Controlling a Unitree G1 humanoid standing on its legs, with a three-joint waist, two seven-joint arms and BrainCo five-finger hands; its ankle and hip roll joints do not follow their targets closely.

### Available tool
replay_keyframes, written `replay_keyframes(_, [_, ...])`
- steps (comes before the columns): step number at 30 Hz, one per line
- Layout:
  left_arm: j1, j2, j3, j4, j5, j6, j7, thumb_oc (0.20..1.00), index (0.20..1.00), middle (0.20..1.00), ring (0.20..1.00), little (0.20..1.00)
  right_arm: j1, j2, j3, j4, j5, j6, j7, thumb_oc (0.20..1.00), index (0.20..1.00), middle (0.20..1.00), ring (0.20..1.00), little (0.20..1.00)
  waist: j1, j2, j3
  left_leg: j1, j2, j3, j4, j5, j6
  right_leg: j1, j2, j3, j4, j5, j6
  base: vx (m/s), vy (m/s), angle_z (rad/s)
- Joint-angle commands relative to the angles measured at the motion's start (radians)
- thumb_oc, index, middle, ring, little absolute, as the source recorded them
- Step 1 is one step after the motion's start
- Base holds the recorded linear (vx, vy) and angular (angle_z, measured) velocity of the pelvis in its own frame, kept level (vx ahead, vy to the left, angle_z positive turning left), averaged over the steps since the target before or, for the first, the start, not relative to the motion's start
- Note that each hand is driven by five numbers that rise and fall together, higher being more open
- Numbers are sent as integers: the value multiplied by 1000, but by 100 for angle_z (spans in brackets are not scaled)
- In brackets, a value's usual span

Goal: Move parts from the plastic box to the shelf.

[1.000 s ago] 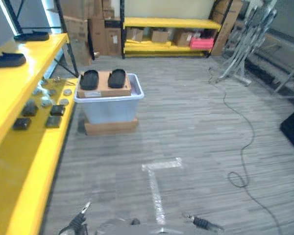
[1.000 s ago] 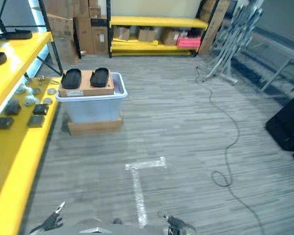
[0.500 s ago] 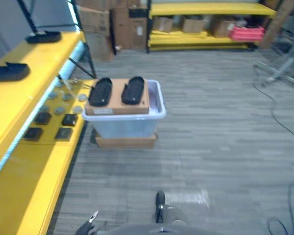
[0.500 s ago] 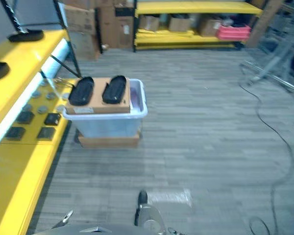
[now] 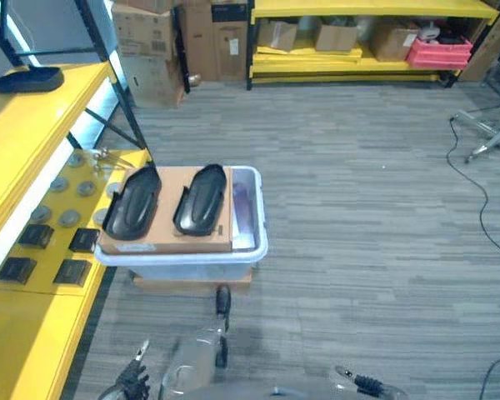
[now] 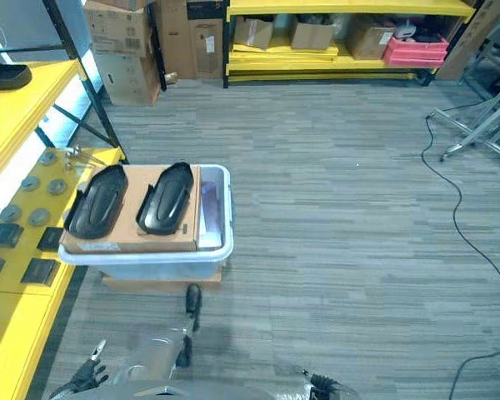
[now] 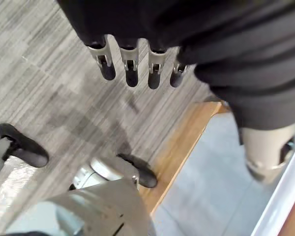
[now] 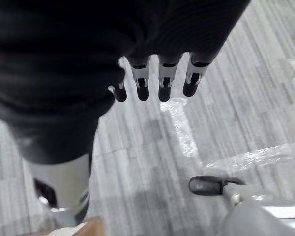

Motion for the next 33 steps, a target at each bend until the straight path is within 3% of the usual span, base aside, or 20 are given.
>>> replay_keyframes(1, [-19,26,-31,-42,8,-32,-4,1000,1000,1000,1000,1000,47,-8,-9,-68,23,-26,-7,1000,1000,1000,1000,1000,45,17,-35,48,57,-14,62,37,-19,-162,-46,-9,115,17,61,440,213,-48])
replay_keyframes(2, [-22,36,-40,-37,12,-35,-6,1000,1000,1000,1000,1000,49,12,-5,-70,23,-41,-12,1000,1000,1000,1000,1000,51,24,-52,122,27,-36,-4,20,24,-202,-80,-36,301,23,94,342,165,-18])
replay_keyframes(3, [-23,35,-40,-37,12,-35,-6,1000,1000,1000,1000,1000,49,12,-5,-70,23,-41,-12,1000,1000,1000,1000,1000,51,25,-54,119,29,-36,-3,21,24,-204,-78,-36,299,25,94,277,184,-10])
replay_keyframes(4, [-20,37,-47,-40,19,-39,-10,1000,1000,1000,1000,1000,46,17,-6,-71,38,-41,-12,1000,1000,1000,1000,1000,44,44,-51,160,28,-55,-33,14,47,-287,-98,-29,478,57,118,85,118,21])
replay_keyframes(6, [-27,36,-84,-50,-18,-53,-15,1000,1000,1000,1000,1000,33,24,-8,-75,33,-42,-11,1000,1000,1000,1000,1000,23,79,-34,223,38,-87,-69,0,65,-446,-127,-12,606,104,117,62,55,26])
replay_keyframes(8, [-45,44,-108,-81,-39,-37,-15,1000,1000,1000,1000,1000,32,30,-8,-79,23,-55,-4,1000,1000,1000,1000,1000,10,80,-16,252,33,-120,-77,-8,48,-475,-144,-11,443,131,114,42,-225,58])
replay_keyframes(9, [-64,54,-114,-96,-18,-23,-11,1000,1000,1000,1000,1000,37,35,-5,-76,27,-70,0,1000,1000,1000,1000,1000,-3,59,0,269,18,-152,-63,-43,39,-478,-159,8,247,185,130,111,-419,91])
replay_keyframes(11, [-69,70,-107,-104,-14,-3,5,1000,1000,1000,1000,1000,47,34,12,-82,2,-48,-15,1000,1000,1000,1000,1000,-7,43,-1,266,41,-152,-54,-37,28,-420,-143,29,153,187,135,138,-369,136])
replay_keyframes(14, [-58,51,-98,-85,-9,-10,-14,1000,1000,1000,1000,1000,50,25,12,-63,1,-44,-32,1000,1000,1000,1000,1000,3,27,-16,273,68,-137,-61,-26,3,-353,-129,11,78,177,126,131,-205,60])
replay_keyframes(16, [-34,16,-104,-47,71,-33,-30,1000,1000,1000,1000,1000,57,14,-22,-39,45,-34,-60,1000,1000,1000,1000,1000,9,3,-40,292,92,-124,-82,-24,-20,-292,-119,-6,16,174,119,194,-197,-28])
replay_keyframes(18, [-25,1,-120,-37,76,-51,-40,1000,1000,1000,1000,1000,60,1,-50,-20,49,-26,-64,1000,1000,1000,1000,1000,7,6,-49,305,105,-113,-90,-25,-30,-275,-118,-13,3,170,116,110,-52,-2])
replay_keyframes(22, [-18,13,-129,-58,98,-28,-27,1000,1000,1000,1000,1000,62,2,-77,-1,84,-53,-69,1000,1000,1000,1000,1000,14,18,-63,318,116,-115,-95,-33,-36,-261,-124,-36,12,152,116,56,-10,3])
replay_keyframes(24, [-14,18,-124,-50,116,-21,-24,1000,1000,1000,1000,1000,56,7,-82,-3,126,-87,-94,1000,1000,1000,1000,1000,17,20,-68,326,118,-112,-98,-35,-37,-255,-125,-42,14,148,115,68,-5,8])
replay_keyframes(28, [16,28,-117,-44,126,-31,-38,1000,1000,1000,1000,1000,32,-19,-179,-95,337,-306,-352,1000,1000,1000,1000,1000,16,23,-80,336,122,-107,-106,-36,-37,-250,-127,-38,14,143,117,47,10,11])
replay_keyframes(31, [46,40,-111,-58,105,-35,-48,1000,1000,1000,1000,1000,26,-128,-354,-286,297,-474,-534,1000,1000,1000,1000,1000,-1,24,-84,347,126,-94,-117,-43,-37,-248,-127,-34,14,137,119,44,54,-2])
replay_keyframes(33, [55,44,-105,-75,99,-28,-43,1000,1000,1000,1000,1000,23,-166,-405,-387,273,-478,-565,1000,1000,1000,1000,1000,-4,23,-82,351,125,-93,-118,-47,-38,-245,-128,-36,15,135,121,25,37,-7])
